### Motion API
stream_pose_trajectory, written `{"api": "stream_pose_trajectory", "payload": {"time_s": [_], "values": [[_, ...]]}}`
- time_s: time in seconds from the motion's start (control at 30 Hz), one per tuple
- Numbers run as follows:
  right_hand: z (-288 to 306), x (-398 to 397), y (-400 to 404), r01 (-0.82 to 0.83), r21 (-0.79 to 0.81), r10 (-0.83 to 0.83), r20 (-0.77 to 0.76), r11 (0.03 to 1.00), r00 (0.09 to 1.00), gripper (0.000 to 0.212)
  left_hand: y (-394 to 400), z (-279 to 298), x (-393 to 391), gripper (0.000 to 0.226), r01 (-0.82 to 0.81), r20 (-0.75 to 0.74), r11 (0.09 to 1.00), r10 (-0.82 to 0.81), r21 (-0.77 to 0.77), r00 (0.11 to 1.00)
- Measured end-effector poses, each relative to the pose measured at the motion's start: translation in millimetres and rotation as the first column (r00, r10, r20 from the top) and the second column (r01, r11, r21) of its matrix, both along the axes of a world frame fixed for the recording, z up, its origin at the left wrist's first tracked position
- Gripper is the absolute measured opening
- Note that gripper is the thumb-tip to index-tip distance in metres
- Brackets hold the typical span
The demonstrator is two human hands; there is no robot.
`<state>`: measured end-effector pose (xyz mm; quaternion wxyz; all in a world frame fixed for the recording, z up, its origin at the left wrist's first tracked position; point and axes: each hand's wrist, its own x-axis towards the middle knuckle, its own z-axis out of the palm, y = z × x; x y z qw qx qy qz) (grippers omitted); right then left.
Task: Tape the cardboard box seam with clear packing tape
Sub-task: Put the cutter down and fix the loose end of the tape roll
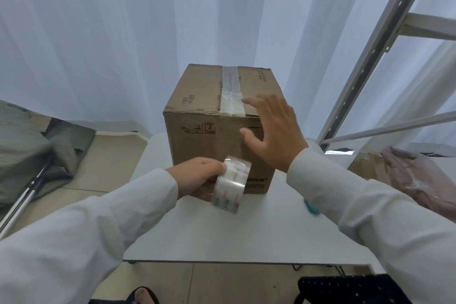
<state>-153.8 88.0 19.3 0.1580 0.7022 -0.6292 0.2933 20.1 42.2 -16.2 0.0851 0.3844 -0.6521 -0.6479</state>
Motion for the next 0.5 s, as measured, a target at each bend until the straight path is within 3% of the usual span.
{"api": "stream_pose_trajectory", "payload": {"time_s": [0.07,0.13,0.2,0.27,0.5], "values": [[9.5,-1.5,15.7,-0.026,0.063,0.009,0.26,0.998,0.966,0.029,2.5,2.9,-1.8,0.025,0.002,-0.074,1.0,0.0,0.026,0.997],[7.0,-2.0,28.7,-0.135,0.332,-0.033,0.456,0.934,0.889,0.026,5.2,6.6,-5.3,0.026,0.013,-0.118,0.999,-0.007,0.052,0.993],[-4.8,-3.6,38.9,-0.2,0.525,-0.064,0.442,0.828,0.895,0.038,8.7,10.0,-9.3,0.026,0.049,-0.121,0.998,-0.044,0.043,0.992],[-14.0,-6.2,45.5,-0.203,0.574,-0.071,0.418,0.793,0.905,0.045,12.3,10.7,-13.4,0.026,0.088,-0.093,0.996,-0.088,0.003,0.992],[-15.5,-9.2,50.2,-0.121,0.486,-0.153,0.485,0.866,0.861,0.038,15.5,5.8,-25.6,0.024,0.11,-0.023,0.992,-0.111,-0.065,0.994]]}}
